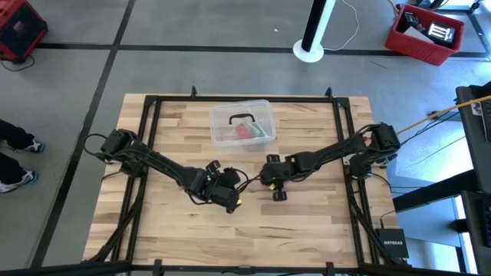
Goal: Roll bandage
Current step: Put the rolled pink bandage into the transparent zip bag
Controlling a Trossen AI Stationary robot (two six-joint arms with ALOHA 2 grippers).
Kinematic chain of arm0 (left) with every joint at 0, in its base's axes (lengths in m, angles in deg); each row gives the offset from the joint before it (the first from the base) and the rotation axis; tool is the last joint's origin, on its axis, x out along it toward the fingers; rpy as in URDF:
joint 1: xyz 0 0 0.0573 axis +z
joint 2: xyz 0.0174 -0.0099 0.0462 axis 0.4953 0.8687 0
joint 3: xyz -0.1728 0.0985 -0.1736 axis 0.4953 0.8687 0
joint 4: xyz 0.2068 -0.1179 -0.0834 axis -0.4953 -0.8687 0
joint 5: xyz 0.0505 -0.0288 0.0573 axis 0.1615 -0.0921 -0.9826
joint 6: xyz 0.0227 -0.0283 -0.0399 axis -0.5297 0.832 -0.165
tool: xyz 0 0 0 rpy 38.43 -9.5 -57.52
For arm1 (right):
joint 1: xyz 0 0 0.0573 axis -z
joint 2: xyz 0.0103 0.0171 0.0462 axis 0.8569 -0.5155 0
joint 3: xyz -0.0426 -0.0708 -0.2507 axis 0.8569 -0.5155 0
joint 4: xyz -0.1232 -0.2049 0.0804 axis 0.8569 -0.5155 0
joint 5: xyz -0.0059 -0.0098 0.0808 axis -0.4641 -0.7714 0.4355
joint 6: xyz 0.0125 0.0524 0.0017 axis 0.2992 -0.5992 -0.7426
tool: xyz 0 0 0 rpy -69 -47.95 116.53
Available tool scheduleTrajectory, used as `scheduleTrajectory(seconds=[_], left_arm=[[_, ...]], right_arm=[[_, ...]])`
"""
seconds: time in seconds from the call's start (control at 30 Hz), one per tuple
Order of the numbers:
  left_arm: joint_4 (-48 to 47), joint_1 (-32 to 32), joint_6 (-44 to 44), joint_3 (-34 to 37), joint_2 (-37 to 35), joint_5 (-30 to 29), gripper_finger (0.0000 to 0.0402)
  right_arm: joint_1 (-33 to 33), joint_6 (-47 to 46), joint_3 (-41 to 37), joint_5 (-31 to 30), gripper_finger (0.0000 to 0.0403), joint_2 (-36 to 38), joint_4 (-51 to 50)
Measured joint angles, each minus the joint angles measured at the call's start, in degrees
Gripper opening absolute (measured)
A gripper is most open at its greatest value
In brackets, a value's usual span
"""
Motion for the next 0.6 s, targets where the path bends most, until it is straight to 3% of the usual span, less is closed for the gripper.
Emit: scheduleTrajectory(seconds=[0.23, 0.4, 0.6], left_arm=[[-0.25, 0.00, -4.24, -3.28, -0.09, 1.82, 0.0000], [-0.27, 0.00, -7.02, -5.12, -0.11, 2.16, 0.0000], [-0.19, 0.00, -6.91, -5.29, -0.11, 2.24, 0.0000]], right_arm=[[-2.49, 2.89, 0.00, 1.56, 0.0079, 11.28, -1.01], [-4.81, 7.50, 0.00, 1.64, 0.0080, 19.39, 6.86], [-6.47, 12.71, 0.02, 3.42, 0.0079, 22.95, 16.31]])
